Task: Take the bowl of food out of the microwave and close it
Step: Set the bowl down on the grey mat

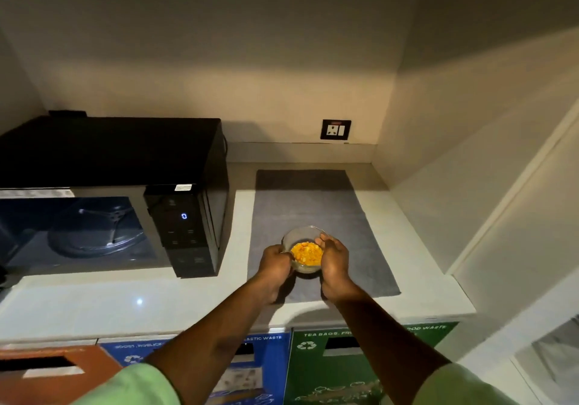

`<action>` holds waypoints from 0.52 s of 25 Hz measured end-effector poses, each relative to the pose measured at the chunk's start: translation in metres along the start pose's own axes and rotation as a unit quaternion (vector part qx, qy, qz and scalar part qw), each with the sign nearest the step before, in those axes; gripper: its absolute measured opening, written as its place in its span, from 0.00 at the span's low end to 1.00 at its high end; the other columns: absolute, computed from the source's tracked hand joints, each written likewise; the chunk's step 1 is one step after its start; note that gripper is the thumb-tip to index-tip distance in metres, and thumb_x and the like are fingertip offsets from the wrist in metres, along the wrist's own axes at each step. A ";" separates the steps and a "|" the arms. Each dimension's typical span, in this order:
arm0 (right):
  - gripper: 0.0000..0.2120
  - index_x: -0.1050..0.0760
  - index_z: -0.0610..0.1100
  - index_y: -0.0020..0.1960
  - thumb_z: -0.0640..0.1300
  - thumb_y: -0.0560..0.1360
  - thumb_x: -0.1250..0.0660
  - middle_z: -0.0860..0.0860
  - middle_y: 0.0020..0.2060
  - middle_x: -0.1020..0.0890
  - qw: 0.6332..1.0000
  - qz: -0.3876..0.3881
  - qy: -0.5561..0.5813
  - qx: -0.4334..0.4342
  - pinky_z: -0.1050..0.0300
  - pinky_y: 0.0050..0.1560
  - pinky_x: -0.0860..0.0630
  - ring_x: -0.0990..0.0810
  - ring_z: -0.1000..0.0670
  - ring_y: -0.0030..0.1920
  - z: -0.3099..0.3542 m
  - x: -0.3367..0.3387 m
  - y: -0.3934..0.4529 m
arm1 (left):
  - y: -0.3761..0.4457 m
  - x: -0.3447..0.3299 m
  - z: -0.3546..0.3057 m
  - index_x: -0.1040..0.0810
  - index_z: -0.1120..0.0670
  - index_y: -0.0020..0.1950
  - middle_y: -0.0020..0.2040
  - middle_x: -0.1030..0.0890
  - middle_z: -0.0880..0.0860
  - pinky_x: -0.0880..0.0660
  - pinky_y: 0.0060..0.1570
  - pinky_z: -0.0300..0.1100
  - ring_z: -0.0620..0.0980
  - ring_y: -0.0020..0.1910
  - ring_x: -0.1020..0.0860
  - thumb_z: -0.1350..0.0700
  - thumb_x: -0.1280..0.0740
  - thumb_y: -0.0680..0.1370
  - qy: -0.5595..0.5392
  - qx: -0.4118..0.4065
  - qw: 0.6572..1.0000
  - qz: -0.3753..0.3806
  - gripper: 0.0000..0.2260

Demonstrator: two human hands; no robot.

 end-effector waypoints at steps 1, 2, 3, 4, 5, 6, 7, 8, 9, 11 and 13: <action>0.14 0.18 0.40 0.60 0.43 0.79 0.36 0.37 0.56 0.15 1.000 0.009 0.010 0.005 0.36 0.61 0.19 0.17 0.32 0.58 0.002 0.000 0.011 | 0.010 -0.003 -0.003 0.18 0.63 0.57 0.48 0.16 0.62 0.24 0.41 0.44 0.57 0.44 0.20 0.65 0.38 0.77 -0.003 -0.005 1.000 -0.002 0.13; 0.14 0.17 0.37 0.60 0.41 0.79 0.36 0.35 0.56 0.15 1.000 0.016 0.014 0.004 0.36 0.62 0.20 0.17 0.32 0.58 0.005 0.002 0.023 | 0.022 -0.006 -0.006 0.17 0.64 0.57 0.49 0.16 0.64 0.24 0.42 0.45 0.57 0.44 0.20 0.65 0.38 0.77 -0.001 -0.009 1.000 -0.001 0.13; 0.14 0.18 0.35 0.59 0.39 0.79 0.36 0.35 0.57 0.15 1.000 0.027 0.011 -0.002 0.36 0.61 0.19 0.17 0.33 0.57 0.008 0.002 0.033 | 0.034 -0.009 -0.008 0.17 0.65 0.56 0.49 0.16 0.64 0.23 0.41 0.43 0.56 0.42 0.20 0.65 0.38 0.77 -0.001 -0.014 1.000 -0.003 0.13; 0.14 0.18 0.34 0.60 0.39 0.79 0.36 0.36 0.57 0.15 0.999 0.038 0.002 -0.008 0.40 0.58 0.18 0.15 0.36 0.54 0.013 0.003 0.042 | 0.047 -0.012 -0.011 0.17 0.67 0.57 0.48 0.16 0.64 0.23 0.38 0.40 0.54 0.39 0.21 0.66 0.38 0.77 -0.011 -0.017 1.000 -0.005 0.13; 0.15 0.20 0.34 0.62 0.39 0.79 0.36 0.37 0.57 0.16 0.999 0.049 -0.013 -0.012 0.45 0.53 0.18 0.15 0.41 0.49 0.017 0.004 0.049 | 0.058 -0.014 -0.013 0.18 0.69 0.57 0.47 0.17 0.64 0.23 0.36 0.40 0.54 0.38 0.21 0.67 0.37 0.77 -0.024 -0.017 1.000 -0.004 0.13; 0.17 0.21 0.33 0.64 0.41 0.78 0.35 0.38 0.57 0.16 0.997 0.065 -0.036 -0.011 0.48 0.52 0.18 0.16 0.44 0.48 0.022 0.001 0.061 | 0.076 -0.020 -0.015 0.18 0.70 0.58 0.49 0.16 0.65 0.21 0.40 0.42 0.55 0.40 0.19 0.66 0.37 0.77 -0.030 -0.018 0.999 0.008 0.13; 0.21 0.22 0.32 0.65 0.43 0.77 0.34 0.36 0.60 0.17 0.994 0.092 -0.060 -0.006 0.47 0.55 0.19 0.17 0.43 0.51 0.025 -0.003 0.072 | 0.093 -0.026 -0.018 0.18 0.69 0.58 0.53 0.16 0.66 0.19 0.48 0.47 0.59 0.46 0.17 0.65 0.36 0.78 -0.034 -0.021 0.999 0.029 0.13; 0.24 0.24 0.30 0.67 0.44 0.77 0.35 0.34 0.62 0.19 0.989 0.119 -0.086 0.000 0.46 0.62 0.21 0.18 0.40 0.58 0.025 -0.003 0.076 | 0.100 -0.028 -0.020 0.18 0.68 0.58 0.56 0.16 0.67 0.19 0.57 0.53 0.62 0.52 0.16 0.64 0.35 0.78 -0.037 -0.028 0.998 0.052 0.13; 0.24 0.26 0.26 0.67 0.44 0.79 0.36 0.32 0.64 0.21 0.988 0.120 -0.094 0.002 0.45 0.66 0.24 0.21 0.36 0.64 0.024 -0.002 0.082 | 0.106 -0.031 -0.022 0.17 0.67 0.59 0.57 0.16 0.67 0.21 0.62 0.57 0.64 0.57 0.17 0.63 0.34 0.78 -0.029 -0.041 0.996 0.079 0.13; 0.19 0.27 0.25 0.66 0.40 0.84 0.41 0.34 0.60 0.22 0.993 0.084 -0.084 -0.010 0.50 0.60 0.24 0.22 0.37 0.61 0.019 0.001 0.103 | 0.129 -0.039 -0.028 0.18 0.66 0.60 0.58 0.16 0.65 0.22 0.64 0.55 0.64 0.61 0.19 0.60 0.35 0.80 0.025 -0.063 0.990 0.121 0.13; 0.12 0.23 0.32 0.59 0.38 0.84 0.41 0.37 0.54 0.21 0.995 0.041 -0.089 0.000 0.59 0.51 0.23 0.21 0.46 0.49 0.018 0.004 0.118 | 0.151 -0.044 -0.030 0.20 0.65 0.61 0.59 0.17 0.64 0.23 0.62 0.52 0.64 0.63 0.20 0.60 0.38 0.82 0.094 -0.055 0.987 0.114 0.13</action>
Point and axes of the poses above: each hand's wrist, its own y-axis towards the middle knuckle, its own x-axis out of the back of the hand, z = x × y, the point moved 7 cm from there along y, towards the middle knuckle
